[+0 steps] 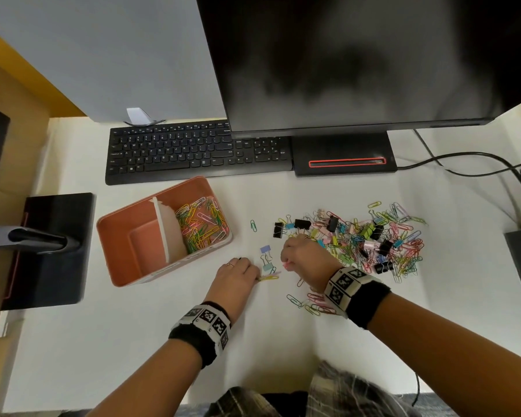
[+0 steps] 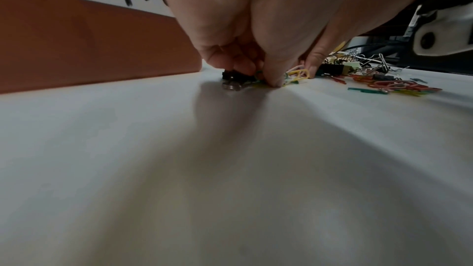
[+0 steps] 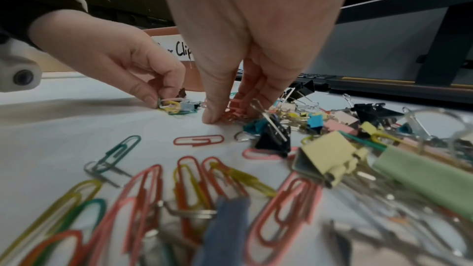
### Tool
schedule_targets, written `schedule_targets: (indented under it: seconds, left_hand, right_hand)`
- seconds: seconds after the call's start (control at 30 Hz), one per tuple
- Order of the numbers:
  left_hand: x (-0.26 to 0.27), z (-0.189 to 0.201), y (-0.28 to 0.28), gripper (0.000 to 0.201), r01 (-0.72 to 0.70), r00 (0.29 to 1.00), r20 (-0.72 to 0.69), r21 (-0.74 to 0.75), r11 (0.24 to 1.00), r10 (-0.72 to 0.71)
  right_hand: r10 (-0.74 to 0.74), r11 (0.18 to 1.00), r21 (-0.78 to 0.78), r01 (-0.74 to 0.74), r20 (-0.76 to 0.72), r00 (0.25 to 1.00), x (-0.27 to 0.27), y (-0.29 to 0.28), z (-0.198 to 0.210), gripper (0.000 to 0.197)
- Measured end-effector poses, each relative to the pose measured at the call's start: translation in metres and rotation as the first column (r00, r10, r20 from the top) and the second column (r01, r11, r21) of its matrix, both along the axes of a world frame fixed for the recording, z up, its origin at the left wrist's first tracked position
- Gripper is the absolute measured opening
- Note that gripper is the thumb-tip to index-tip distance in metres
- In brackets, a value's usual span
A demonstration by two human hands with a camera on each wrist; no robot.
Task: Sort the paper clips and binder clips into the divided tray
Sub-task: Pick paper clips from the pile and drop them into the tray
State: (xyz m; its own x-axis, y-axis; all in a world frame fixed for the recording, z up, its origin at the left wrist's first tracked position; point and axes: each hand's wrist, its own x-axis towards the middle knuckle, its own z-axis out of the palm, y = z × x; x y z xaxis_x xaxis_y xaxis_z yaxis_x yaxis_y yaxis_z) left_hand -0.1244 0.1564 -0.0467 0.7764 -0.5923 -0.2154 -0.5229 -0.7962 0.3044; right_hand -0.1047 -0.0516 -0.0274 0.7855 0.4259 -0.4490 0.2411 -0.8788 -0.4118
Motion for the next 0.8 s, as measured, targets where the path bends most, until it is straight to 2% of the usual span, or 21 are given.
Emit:
schedule_targets:
  seconds: [0.03,0.1,0.27,0.37,0.43,0.6,0.63,0.7,0.8]
  left_hand:
    - [-0.001,-0.001,-0.001,0.023,0.002,1.000,-0.006,0.004,1.000,-0.002]
    - [0.000,0.000,-0.003,0.030,-0.026,1.000,-0.013,-0.035,0.999,0.025]
    - [-0.001,0.001,-0.002,0.023,-0.092,0.995,-0.040,-0.104,0.990,0.089]
    - [-0.004,0.000,-0.003,0.006,-0.142,0.989,-0.049,-0.125,0.982,0.137]
    - [-0.003,0.000,-0.004,0.003,-0.170,0.985,-0.066,-0.139,0.976,0.162]
    - [0.001,0.002,-0.002,0.008,-0.159,0.987,-0.048,-0.117,0.980,0.154]
    - [0.002,0.004,-0.002,0.004,-0.165,0.986,-0.039,-0.143,0.976,0.161]
    - [0.003,0.010,0.000,0.012,-0.179,0.984,-0.034,-0.215,0.960,0.176]
    - [0.007,0.035,0.003,0.011,-0.210,0.977,-0.099,-0.333,0.919,0.187]
  right_hand:
    - [-0.002,1.000,-0.004,0.001,-0.014,1.000,0.002,-0.001,0.001,0.018]
    - [-0.008,1.000,-0.005,0.008,-0.042,0.999,0.005,-0.002,0.004,0.021]
    - [0.065,0.992,-0.108,-0.066,-0.020,0.998,0.005,0.000,0.009,0.016]
    - [0.132,0.980,-0.157,-0.124,0.045,0.990,0.003,0.000,0.009,0.018]
    - [0.126,0.983,-0.145,-0.116,0.058,0.990,0.002,0.000,0.009,0.019]
    - [-0.035,0.999,0.029,0.033,0.073,0.997,0.002,-0.003,0.024,0.015]
    - [-0.096,0.993,0.079,0.093,0.046,0.994,0.003,-0.004,0.029,0.016]
    - [-0.190,0.973,0.138,0.185,0.027,0.981,0.006,-0.007,0.041,0.018]
    - [-0.233,0.958,0.191,0.216,0.069,0.970,0.014,-0.007,0.058,0.017]
